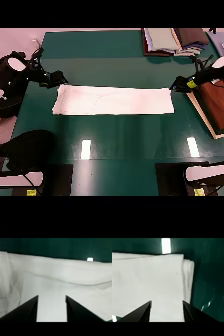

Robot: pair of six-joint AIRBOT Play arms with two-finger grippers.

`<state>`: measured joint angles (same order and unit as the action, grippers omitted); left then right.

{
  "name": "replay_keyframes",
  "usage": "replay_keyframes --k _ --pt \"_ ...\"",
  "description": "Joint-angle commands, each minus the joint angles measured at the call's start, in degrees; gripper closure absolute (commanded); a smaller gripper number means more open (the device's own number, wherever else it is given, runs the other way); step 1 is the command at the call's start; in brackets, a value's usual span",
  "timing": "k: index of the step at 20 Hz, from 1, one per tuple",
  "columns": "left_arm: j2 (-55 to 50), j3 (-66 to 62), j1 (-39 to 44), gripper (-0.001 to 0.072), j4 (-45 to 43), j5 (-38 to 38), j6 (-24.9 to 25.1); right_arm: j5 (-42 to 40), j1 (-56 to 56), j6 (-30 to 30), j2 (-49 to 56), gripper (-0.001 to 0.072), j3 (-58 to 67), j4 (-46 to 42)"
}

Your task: Fold the shirts.

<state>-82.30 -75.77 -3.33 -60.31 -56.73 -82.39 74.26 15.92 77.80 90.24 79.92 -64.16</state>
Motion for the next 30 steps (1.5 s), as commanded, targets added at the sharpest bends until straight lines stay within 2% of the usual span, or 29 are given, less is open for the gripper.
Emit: replay_keyframes --k 1,2,5,8,10,12,13,15,19,24,30 --pt "-0.3 -1.3 0.0 0.0526 2.1 -2.8 0.0 1.8 5.7 -3.0 0.5 0.0176 -4.8 5.4" --pt "-0.3 -1.3 0.3 0.0680 3.1 -2.9 0.0 1.5 7.6 -4.0 0.5 0.0176 -7.6 6.8" --pt "-0.4 -1.3 4.1 0.0686 3.1 -1.8 0.3 0.1 10.4 -6.4 2.3 0.0188 -13.8 11.3" --pt "-0.6 -1.3 10.4 0.0686 3.1 2.3 0.0 -0.2 9.6 -9.6 6.3 0.0223 -15.9 19.8" --pt "-1.8 -1.3 14.6 0.0687 3.3 3.5 -1.3 -2.5 7.1 -11.0 7.8 0.0359 -15.9 23.5" --pt "-3.9 -1.4 18.4 0.0686 3.7 5.1 -3.2 -5.6 4.6 -11.6 7.7 0.0635 -15.5 24.1" --pt "-4.9 -1.4 20.2 0.0687 4.2 7.1 -3.2 -5.4 3.8 -12.8 7.3 0.0695 -14.3 24.1" --pt "-8.3 -3.4 23.5 0.0687 5.5 10.3 -3.1 -2.1 3.1 -12.8 5.1 0.0695 -10.4 24.0" --pt "-18.7 -13.6 29.0 0.0687 5.5 8.5 -3.1 4.2 1.2 -11.4 -2.1 0.0695 -0.4 24.1" --pt "-29.0 -22.2 33.0 0.0687 5.4 5.7 -4.7 4.4 -6.1 -7.2 -8.5 0.0696 9.5 24.0" --pt "-30.4 -22.6 33.1 0.0687 4.1 6.4 -5.9 4.4 -15.9 -3.3 -7.2 0.0695 19.5 24.0"
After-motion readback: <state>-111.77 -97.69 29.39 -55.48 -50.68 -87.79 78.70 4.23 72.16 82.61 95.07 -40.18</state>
